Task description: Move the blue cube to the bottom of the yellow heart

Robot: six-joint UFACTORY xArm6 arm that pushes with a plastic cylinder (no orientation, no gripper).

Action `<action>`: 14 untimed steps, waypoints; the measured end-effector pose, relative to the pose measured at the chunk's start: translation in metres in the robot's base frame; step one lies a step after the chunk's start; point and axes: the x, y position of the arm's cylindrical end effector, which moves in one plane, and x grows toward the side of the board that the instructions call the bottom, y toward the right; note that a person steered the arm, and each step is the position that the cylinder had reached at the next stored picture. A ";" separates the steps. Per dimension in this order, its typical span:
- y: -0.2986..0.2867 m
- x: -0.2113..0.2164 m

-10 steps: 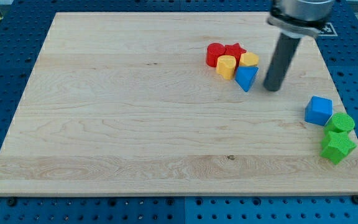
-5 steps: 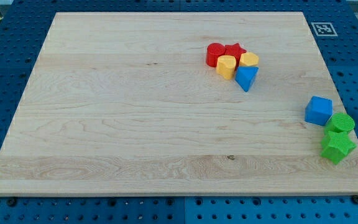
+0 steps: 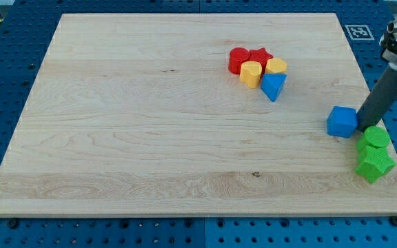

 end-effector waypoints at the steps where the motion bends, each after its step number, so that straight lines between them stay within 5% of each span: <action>1: -0.014 0.012; 4: -0.042 0.018; 7: 0.003 0.011; 11: -0.068 0.008; 14: -0.058 -0.019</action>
